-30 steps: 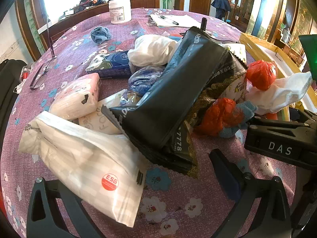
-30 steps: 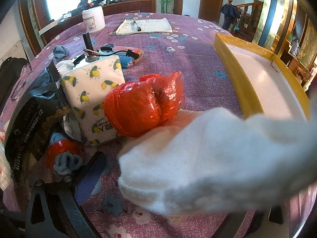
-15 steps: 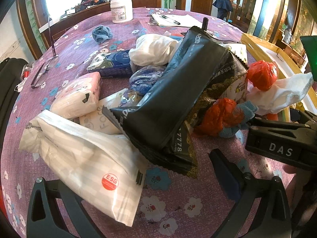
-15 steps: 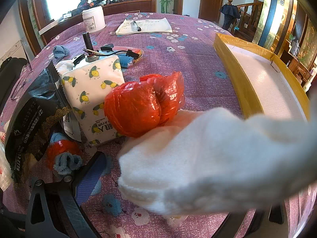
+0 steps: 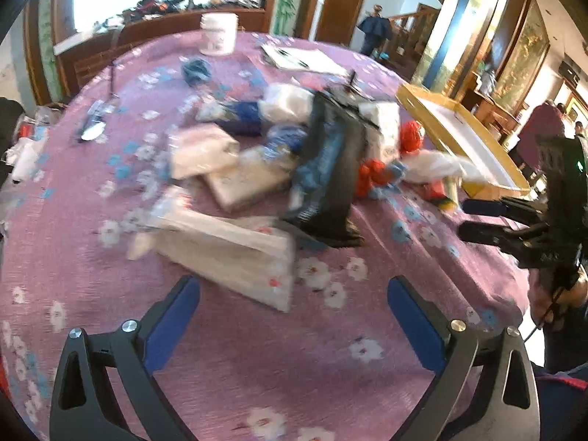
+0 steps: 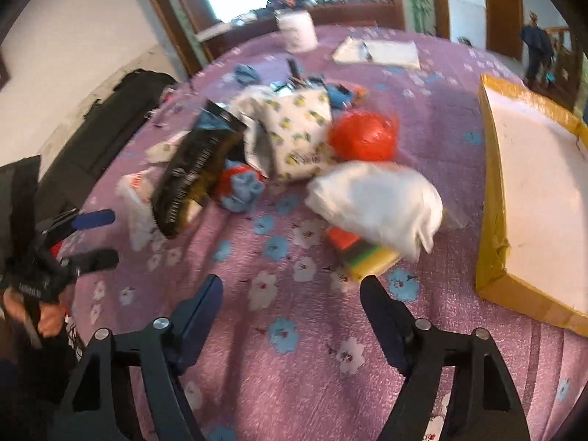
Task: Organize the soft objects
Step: 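Grasp the white plastic bag with the left tool while the right tool grasps the white cloth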
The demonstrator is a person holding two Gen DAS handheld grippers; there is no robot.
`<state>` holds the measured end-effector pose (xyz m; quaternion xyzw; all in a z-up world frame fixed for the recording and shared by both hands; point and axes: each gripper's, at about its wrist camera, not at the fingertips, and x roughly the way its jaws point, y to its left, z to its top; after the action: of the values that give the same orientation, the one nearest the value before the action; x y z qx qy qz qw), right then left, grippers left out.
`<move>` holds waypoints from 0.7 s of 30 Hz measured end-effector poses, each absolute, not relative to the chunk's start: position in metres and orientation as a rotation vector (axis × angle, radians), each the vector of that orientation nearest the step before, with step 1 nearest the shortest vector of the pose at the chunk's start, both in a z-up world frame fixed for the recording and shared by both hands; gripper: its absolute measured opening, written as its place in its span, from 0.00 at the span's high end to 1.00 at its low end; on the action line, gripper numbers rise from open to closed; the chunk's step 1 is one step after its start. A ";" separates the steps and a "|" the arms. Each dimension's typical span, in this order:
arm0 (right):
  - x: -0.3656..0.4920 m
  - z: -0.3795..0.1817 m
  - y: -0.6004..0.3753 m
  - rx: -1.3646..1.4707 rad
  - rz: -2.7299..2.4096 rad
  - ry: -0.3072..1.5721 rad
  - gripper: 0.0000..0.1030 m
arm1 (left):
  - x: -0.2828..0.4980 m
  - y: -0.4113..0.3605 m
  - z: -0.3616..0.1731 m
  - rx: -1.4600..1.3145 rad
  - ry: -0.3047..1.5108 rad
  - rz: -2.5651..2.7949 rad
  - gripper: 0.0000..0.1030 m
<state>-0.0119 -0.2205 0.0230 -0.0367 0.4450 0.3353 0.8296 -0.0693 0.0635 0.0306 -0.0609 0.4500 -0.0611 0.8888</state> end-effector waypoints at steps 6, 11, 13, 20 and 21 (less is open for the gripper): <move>-0.020 0.031 -0.219 -0.047 0.746 0.883 0.22 | -0.049 0.095 0.022 -0.287 0.984 -0.040 0.01; -0.015 0.030 -0.229 -0.004 0.733 0.890 0.22 | -0.024 0.102 0.004 -0.487 1.000 0.021 0.28; -0.015 0.033 -0.233 0.001 0.729 0.886 0.22 | -0.016 0.097 0.005 -0.447 0.981 0.059 0.39; -0.005 0.044 -0.246 -0.016 0.672 0.857 0.22 | -0.016 0.085 0.009 -0.347 0.969 0.072 0.61; -0.003 0.047 -0.247 -0.023 0.665 0.849 0.22 | -0.021 0.088 0.011 -0.344 0.969 0.064 0.62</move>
<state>-0.0029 -0.2475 0.0466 -0.0111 0.4044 0.3167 0.8579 -0.0208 0.0876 0.0106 -0.1643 0.4631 0.0305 0.8704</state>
